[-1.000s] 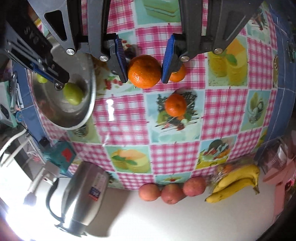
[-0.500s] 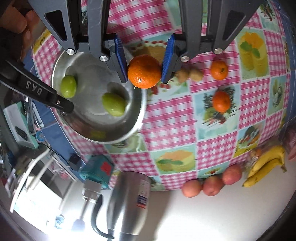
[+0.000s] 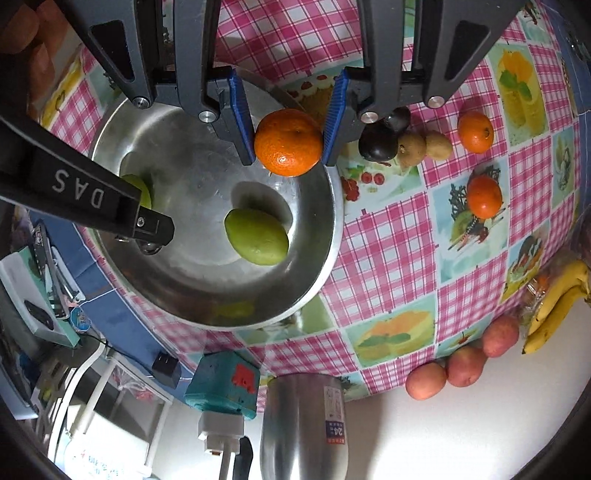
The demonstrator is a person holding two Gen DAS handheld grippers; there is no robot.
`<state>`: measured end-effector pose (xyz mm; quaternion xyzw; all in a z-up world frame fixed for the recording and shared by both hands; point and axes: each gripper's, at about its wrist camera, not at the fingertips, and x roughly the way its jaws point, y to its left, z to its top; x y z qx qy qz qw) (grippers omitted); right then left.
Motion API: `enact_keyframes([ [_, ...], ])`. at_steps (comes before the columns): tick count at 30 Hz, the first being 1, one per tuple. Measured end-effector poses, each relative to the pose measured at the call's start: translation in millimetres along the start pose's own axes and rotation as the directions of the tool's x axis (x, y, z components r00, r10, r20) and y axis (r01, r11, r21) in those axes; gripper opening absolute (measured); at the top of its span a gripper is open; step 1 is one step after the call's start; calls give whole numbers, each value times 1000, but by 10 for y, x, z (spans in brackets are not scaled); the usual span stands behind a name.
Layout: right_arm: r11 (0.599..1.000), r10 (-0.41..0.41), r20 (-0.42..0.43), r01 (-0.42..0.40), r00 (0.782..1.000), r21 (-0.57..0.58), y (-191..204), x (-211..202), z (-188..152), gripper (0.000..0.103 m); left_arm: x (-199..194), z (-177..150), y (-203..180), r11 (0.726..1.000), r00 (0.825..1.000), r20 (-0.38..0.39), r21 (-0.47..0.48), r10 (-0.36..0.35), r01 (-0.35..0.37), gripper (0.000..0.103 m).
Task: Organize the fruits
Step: 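Carry the orange and plum into the steel bowl and open both tools, then withdraw both open tools from the bowl toward the remaining fruit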
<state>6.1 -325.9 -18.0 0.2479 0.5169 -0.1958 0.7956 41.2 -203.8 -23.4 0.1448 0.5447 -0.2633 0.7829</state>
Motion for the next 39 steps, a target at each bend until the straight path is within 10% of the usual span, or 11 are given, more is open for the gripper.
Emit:
enact_keyframes([
  [21, 1000, -18, -3, 18, 1000, 3, 0, -32, 16, 38, -93, 36, 66, 1000, 1000, 21, -27, -5, 6, 56],
  [39, 998, -15, 7, 15, 1000, -57, 119, -86, 16, 38, -275, -56, 1121, 920, 998, -20, -388, 59, -62, 61],
])
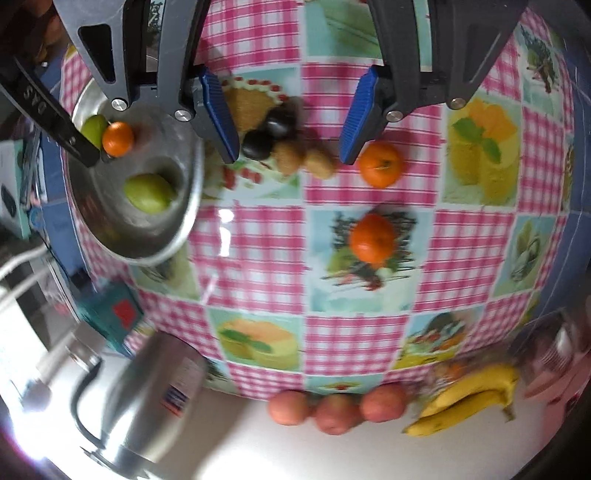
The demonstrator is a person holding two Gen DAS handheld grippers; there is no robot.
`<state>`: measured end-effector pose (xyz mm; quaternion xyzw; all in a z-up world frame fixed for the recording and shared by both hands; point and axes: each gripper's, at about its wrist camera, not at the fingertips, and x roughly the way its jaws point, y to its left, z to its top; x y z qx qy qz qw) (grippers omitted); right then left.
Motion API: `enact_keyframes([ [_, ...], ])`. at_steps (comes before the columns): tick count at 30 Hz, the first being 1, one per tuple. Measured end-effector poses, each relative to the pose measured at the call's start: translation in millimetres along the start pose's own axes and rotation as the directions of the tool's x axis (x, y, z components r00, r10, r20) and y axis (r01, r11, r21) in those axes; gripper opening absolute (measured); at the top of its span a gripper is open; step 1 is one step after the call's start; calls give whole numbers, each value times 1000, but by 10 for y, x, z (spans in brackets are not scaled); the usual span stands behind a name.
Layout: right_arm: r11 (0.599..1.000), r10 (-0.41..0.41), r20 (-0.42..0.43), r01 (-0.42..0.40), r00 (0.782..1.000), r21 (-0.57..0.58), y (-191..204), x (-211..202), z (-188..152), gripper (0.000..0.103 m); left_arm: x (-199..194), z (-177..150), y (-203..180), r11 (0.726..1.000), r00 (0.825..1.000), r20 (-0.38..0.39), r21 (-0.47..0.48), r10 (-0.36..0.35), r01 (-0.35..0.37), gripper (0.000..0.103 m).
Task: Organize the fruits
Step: 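Withdraw both open tools from the bowl toward the remaining fruit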
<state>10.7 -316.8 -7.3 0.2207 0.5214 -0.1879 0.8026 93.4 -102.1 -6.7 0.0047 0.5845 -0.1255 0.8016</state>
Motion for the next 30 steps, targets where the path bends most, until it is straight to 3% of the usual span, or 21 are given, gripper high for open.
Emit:
enact_keyframes([
  [9, 996, 16, 9, -15, 1000, -91, 251, -53, -50, 38, -97, 63, 313, 996, 1000, 26, -91, 1, 2, 64],
  [30, 994, 0, -19, -2, 1000, -106, 290, 17, -75, 40, -3, 43, 328, 995, 1000, -9, -97, 20, -21, 74],
])
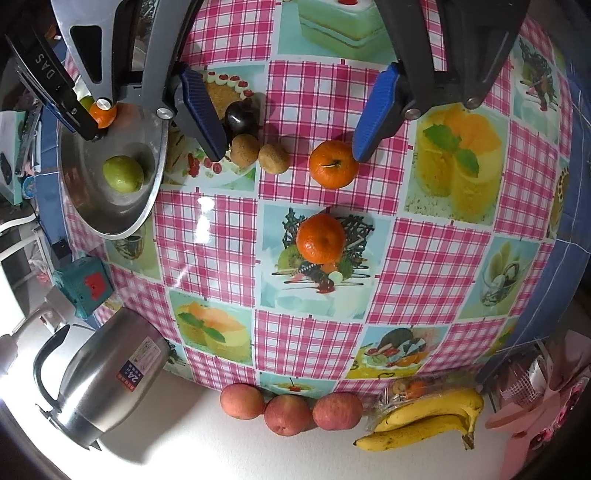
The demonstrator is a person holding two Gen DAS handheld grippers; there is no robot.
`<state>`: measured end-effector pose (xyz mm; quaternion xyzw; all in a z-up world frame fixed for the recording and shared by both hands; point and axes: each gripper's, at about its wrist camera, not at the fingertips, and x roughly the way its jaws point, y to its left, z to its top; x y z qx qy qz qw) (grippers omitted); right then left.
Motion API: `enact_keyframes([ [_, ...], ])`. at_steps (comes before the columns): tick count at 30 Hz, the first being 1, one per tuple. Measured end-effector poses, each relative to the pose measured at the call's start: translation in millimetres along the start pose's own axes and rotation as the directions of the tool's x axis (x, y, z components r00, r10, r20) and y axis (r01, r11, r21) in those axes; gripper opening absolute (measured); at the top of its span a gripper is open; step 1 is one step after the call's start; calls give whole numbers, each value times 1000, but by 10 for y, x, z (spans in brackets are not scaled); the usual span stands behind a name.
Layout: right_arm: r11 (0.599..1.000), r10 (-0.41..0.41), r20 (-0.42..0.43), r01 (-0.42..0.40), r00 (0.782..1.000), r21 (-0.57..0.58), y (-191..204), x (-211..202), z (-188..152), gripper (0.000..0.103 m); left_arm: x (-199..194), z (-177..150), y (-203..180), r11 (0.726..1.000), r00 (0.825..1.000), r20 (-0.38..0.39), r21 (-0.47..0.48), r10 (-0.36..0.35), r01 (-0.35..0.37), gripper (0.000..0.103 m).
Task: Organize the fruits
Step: 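Withdraw both open tools from the bowl toward the remaining fruit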
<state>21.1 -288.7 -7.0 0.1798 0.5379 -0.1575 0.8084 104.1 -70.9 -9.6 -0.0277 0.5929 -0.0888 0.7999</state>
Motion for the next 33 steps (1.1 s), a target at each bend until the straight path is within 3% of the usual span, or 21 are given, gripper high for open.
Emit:
enact_keyframes([
  [2, 1000, -1, -2, 1, 1000, -3, 9, 8, -5, 40, 13, -3, 3, 1000, 1000, -2, 0, 2, -2, 76],
  [3, 1000, -2, -3, 2, 1000, -3, 12, 12, -7, 40, 18, -3, 4, 1000, 1000, -2, 0, 5, -5, 82],
  [4, 1000, -2, -5, 2, 1000, -2, 11, 18, -8, 44, 26, -5, 4, 1000, 1000, -1, 2, 11, -11, 87],
  [5, 1000, 2, -6, -2, 1000, 3, 7, 21, -6, 54, 33, -6, 3, 1000, 1000, 3, 7, 17, -17, 100],
  [6, 1000, 7, -6, -7, 1000, 10, 3, 27, -5, 60, 41, -10, -2, 1000, 1000, 9, 15, 25, -25, 103],
  [8, 1000, 6, -1, -6, 1000, 10, 5, 36, -10, 74, 53, -13, -17, 999, 999, 12, 29, 44, -44, 103],
  [10, 1000, 0, 5, 0, 1000, 5, 13, 44, -13, 79, 62, -18, -25, 998, 998, 13, 40, 57, -57, 103],
  [11, 1000, 1, 4, -1, 1000, 7, 15, 49, -15, 87, 63, -20, -26, 997, 998, 16, 45, 59, -59, 103],
  [13, 1000, 6, 4, -6, 1000, 12, 10, 57, -18, 95, 61, -18, -31, 997, 998, 20, 52, 61, -62, 103],
  [33, 1000, 0, 23, 0, 1000, 24, -16, 43, -9, 95, 14, -16, -32, 995, 997, 43, 73, 63, -66, 103],
])
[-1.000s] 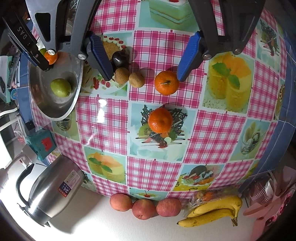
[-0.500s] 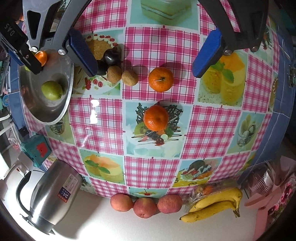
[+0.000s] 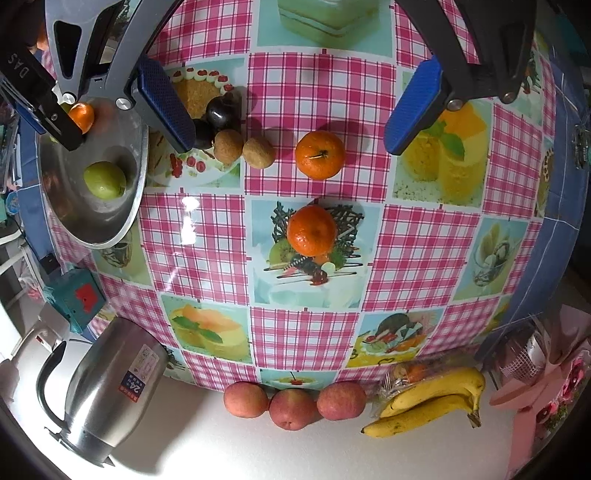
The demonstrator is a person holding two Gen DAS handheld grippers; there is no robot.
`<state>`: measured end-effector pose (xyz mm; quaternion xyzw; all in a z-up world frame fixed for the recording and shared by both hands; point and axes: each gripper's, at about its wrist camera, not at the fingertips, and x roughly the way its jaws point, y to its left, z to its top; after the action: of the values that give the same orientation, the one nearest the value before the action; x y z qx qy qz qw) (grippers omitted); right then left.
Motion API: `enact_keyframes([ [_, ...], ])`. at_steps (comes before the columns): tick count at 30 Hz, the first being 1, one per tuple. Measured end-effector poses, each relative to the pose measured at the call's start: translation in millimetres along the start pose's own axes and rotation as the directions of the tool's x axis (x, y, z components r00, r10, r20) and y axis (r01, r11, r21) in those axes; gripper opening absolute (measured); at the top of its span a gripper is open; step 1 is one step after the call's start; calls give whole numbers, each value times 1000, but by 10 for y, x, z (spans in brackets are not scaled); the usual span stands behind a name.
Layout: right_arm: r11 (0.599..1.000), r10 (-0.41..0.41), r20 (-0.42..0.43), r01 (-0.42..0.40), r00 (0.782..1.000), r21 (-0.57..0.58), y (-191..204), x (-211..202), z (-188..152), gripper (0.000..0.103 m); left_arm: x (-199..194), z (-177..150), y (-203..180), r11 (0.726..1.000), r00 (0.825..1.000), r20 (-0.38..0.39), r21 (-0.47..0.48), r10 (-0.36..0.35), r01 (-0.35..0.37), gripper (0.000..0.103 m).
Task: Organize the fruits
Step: 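Withdraw both open tools from the bowl toward the remaining fruit, then grasp a mandarin orange with the left tool while the right tool grasps a dark plum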
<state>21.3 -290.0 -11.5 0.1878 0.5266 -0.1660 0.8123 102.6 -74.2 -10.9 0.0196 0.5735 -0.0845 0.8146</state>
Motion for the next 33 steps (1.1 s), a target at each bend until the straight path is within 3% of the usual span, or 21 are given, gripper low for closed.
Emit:
enact_keyframes([
  [5, 1000, -11, -13, 11, 1000, -28, 41, 31, -5, 95, -69, 30, 102, 1000, 999, 36, -6, -12, 12, 103],
  [19, 993, 4, 15, -2, 1000, -115, 293, 38, -53, 95, -204, 102, 762, 990, 994, 88, -131, 69, -57, 103],
  [33, 971, 124, 26, -116, 992, -209, 804, -4, -162, 95, -104, 107, 911, 984, 998, 56, -175, 42, -32, 103],
])
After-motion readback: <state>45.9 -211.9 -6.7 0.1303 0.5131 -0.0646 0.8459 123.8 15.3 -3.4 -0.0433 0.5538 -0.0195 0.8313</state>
